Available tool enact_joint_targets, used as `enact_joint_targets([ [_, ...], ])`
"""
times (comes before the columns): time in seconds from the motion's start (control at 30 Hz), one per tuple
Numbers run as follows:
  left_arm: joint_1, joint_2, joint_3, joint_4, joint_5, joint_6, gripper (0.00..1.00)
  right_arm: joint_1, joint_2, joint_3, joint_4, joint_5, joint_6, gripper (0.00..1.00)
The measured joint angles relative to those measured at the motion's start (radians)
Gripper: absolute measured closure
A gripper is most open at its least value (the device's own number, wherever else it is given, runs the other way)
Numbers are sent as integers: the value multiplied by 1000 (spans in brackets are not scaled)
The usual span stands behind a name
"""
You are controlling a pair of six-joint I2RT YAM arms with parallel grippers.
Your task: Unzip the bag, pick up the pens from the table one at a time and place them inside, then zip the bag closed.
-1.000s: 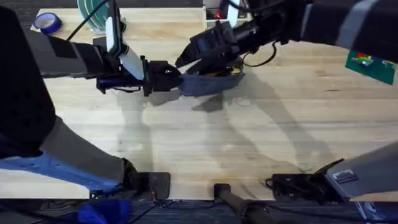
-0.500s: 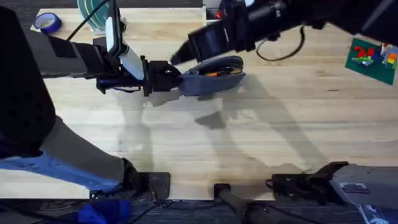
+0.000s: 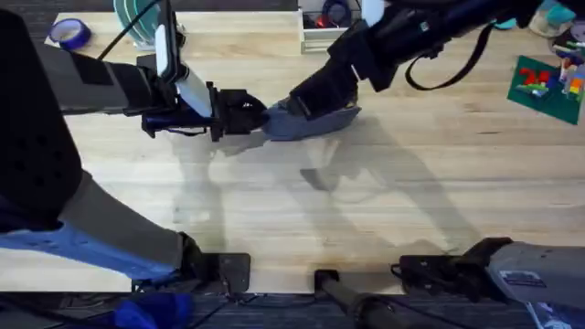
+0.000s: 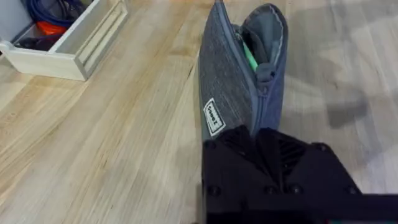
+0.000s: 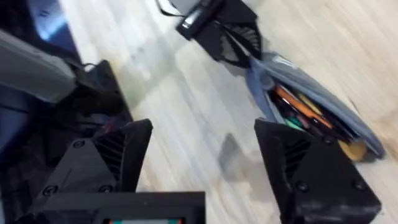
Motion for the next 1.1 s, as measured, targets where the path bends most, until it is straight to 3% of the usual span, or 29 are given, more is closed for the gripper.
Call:
enact_joint_targets([
  [0.4, 0, 0, 0, 0, 0, 0, 959, 0, 113, 0, -40, 75, 66, 4],
  [1.1, 0, 0, 0, 0, 0, 0, 959, -9, 296, 0, 92, 85, 192, 4],
])
